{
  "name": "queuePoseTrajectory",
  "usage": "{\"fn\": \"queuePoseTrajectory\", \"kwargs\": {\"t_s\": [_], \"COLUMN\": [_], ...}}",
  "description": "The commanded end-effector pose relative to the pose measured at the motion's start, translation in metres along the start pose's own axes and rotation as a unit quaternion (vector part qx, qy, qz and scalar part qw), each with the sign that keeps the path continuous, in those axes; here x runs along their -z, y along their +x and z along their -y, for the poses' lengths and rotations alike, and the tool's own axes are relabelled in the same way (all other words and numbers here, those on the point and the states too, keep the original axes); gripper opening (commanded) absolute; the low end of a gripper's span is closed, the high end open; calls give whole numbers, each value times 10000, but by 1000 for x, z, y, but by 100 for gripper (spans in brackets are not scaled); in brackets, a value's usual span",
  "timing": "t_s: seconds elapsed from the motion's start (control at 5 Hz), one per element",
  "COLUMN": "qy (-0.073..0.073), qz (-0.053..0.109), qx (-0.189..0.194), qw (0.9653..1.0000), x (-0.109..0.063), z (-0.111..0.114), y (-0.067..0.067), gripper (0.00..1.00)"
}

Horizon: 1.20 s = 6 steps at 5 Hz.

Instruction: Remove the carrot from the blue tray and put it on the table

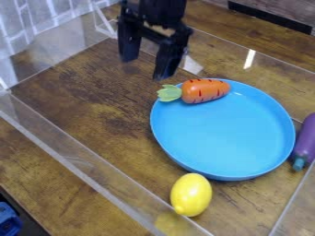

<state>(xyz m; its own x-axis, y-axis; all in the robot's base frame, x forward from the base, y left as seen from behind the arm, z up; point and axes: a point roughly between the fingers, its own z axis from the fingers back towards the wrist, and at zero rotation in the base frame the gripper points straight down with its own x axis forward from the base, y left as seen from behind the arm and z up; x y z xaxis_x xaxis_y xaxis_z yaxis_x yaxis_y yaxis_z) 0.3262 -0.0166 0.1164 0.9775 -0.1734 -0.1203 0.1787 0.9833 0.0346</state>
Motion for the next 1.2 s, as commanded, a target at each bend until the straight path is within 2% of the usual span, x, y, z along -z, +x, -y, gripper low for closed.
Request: {"fn": "queuePoseTrajectory", "kwargs": {"t_s": [0.0, 0.2, 0.4, 0.6, 0.8, 1.0], "qy": [-49, -121, -159, -148, -120, -56], "qz": [384, 380, 335, 273, 271, 271], "qx": [-317, -680, -1057, -1113, -1091, -983], "qw": [9987, 9969, 9937, 9933, 9936, 9948], "x": [-24, -25, -23, -22, -31, -33], "z": [15, 26, 33, 30, 28, 22], "y": [-4, -12, -10, -20, -36, -37], "gripper": [100, 100, 100, 100, 100, 100]}}
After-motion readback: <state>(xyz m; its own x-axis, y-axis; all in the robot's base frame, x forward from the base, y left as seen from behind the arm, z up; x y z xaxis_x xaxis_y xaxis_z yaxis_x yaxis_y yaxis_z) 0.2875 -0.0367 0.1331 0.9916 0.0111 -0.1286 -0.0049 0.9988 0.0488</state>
